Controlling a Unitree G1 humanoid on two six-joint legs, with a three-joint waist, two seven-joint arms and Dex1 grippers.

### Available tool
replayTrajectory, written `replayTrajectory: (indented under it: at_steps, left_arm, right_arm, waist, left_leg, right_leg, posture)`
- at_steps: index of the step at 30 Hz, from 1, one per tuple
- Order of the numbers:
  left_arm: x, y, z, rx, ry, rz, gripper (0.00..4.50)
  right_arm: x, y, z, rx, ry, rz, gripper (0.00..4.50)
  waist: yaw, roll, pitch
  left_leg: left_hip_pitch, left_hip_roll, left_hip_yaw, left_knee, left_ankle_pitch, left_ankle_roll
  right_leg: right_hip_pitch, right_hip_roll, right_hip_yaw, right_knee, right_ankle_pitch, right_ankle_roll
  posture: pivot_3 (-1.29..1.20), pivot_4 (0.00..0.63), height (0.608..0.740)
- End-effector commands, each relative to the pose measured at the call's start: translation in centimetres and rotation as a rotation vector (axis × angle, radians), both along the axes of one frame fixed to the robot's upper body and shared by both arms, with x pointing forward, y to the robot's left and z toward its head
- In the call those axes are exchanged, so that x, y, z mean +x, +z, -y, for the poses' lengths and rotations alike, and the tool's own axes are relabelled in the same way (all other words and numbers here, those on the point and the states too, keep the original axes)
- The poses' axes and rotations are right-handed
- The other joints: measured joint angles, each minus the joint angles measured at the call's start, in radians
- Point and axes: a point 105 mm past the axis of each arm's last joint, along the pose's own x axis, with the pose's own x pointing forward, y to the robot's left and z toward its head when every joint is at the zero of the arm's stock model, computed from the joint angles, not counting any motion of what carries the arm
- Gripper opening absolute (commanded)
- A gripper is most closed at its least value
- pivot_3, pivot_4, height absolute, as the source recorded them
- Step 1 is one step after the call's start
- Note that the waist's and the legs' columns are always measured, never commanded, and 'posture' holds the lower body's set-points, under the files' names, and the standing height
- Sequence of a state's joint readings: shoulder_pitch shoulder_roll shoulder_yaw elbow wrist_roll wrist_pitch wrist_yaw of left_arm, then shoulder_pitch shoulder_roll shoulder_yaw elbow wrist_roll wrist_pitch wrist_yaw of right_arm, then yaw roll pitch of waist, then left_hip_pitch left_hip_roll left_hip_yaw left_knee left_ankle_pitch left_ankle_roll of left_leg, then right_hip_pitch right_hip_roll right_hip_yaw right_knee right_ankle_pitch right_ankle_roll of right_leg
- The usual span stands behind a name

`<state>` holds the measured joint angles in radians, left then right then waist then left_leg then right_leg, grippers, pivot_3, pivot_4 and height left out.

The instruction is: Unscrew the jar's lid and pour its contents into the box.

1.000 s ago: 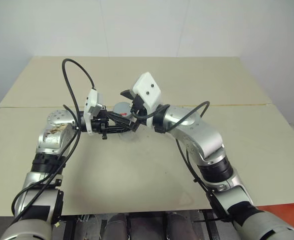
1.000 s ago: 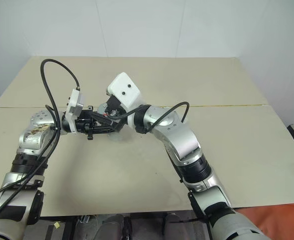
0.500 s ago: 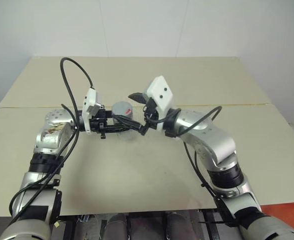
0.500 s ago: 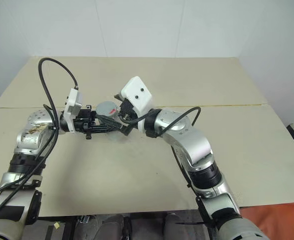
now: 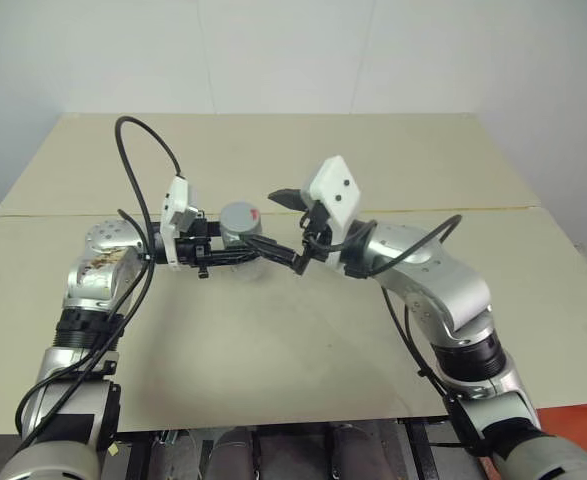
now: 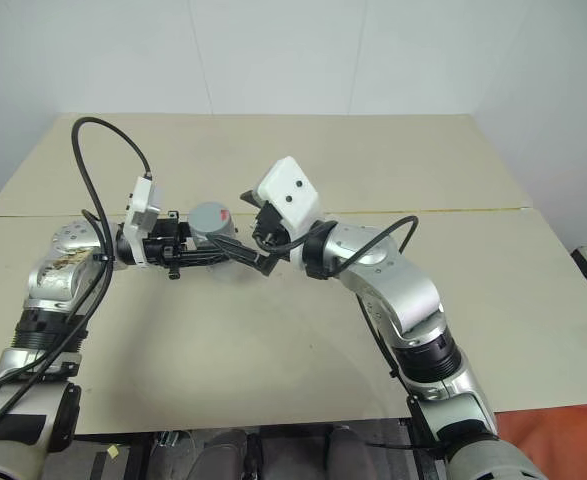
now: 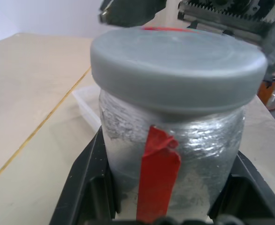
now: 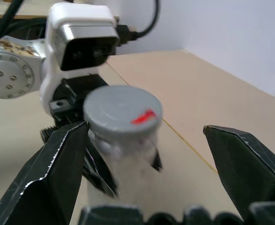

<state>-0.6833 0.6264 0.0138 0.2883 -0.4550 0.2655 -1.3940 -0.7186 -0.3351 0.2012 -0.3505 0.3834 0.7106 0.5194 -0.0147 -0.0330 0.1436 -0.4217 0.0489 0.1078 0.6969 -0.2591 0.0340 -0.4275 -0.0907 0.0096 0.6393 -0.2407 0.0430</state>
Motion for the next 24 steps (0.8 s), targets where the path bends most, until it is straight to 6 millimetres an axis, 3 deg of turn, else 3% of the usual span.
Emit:
replayTrajectory:
  at_steps: [1, 11, 15, 24]
  left_arm:
    - [-0.8, 0.8, 0.3, -0.010, -0.046, 0.038, 1.93]
    - [-0.9, 0.6, 0.2, -0.010, -0.035, 0.033, 1.93]
    - [-0.1, 0.9, 1.1, -0.050, -0.009, 0.051, 1.93]
    - [0.3, 1.0, 2.1, -0.051, -0.031, 0.055, 1.93]
  right_arm:
    - [0.7, 1.5, 2.1, 0.044, -0.083, 0.038, 4.44]
    - [0.2, 1.9, 2.7, 0.029, -0.052, 0.060, 4.44]
    - [-1.8, 3.5, 0.9, 0.088, 0.078, 0.101, 4.44]
    - [-1.5, 3.6, -3.2, 0.084, 0.107, 0.079, 4.44]
  waist:
    - [0.002, 0.000, 0.000]
    - [0.001, 0.000, 0.000]
    - [0.001, 0.000, 0.000]
    - [-0.001, 0.000, 0.000]
  left_leg:
    - [0.000, 0.000, 0.000, 0.000, 0.000, 0.001]
    - [0.000, 0.000, 0.000, 0.000, -0.001, 0.002]
    - [0.000, 0.000, 0.000, 0.000, -0.001, 0.002]
    - [0.000, 0.000, 0.000, 0.000, -0.001, 0.002]
  right_leg:
    - [0.000, 0.000, 0.000, 0.000, 0.000, 0.000]
    - [0.000, 0.000, 0.000, 0.000, 0.000, 0.000]
    - [0.000, 0.000, 0.000, 0.000, 0.000, 0.000]
    - [0.000, 0.000, 0.000, 0.000, 0.000, 0.000]
  posture:
    - [0.00, 0.150, 0.740]
    - [0.00, 0.150, 0.740]
    - [0.00, 0.150, 0.740]
    - [0.00, 0.150, 0.740]
